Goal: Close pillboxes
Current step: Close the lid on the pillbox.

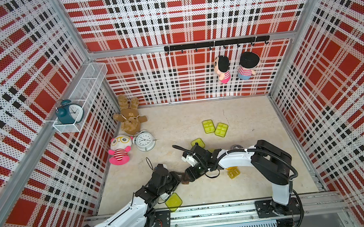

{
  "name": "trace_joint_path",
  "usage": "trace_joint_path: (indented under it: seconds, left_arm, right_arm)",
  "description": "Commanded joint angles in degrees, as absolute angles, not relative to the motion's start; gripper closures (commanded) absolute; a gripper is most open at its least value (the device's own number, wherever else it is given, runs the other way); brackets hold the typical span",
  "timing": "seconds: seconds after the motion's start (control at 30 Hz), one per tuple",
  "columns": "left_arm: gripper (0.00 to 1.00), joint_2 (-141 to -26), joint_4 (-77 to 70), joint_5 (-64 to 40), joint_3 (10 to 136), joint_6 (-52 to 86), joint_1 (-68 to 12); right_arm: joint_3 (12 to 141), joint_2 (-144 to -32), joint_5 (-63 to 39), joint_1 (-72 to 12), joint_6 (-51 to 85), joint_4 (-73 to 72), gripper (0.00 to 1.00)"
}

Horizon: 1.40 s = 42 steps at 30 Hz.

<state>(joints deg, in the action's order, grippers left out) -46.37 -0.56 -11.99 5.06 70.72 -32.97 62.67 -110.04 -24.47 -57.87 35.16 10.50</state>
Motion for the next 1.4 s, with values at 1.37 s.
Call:
trace_joint_path:
  seconds: [1.37]
  left_arm:
    - [0.54, -39.9, 8.7, -16.3, 9.5, 67.2, -25.5]
  right_arm:
    - [54.6, -100.3, -19.6, -52.0, 37.4, 18.8, 0.40]
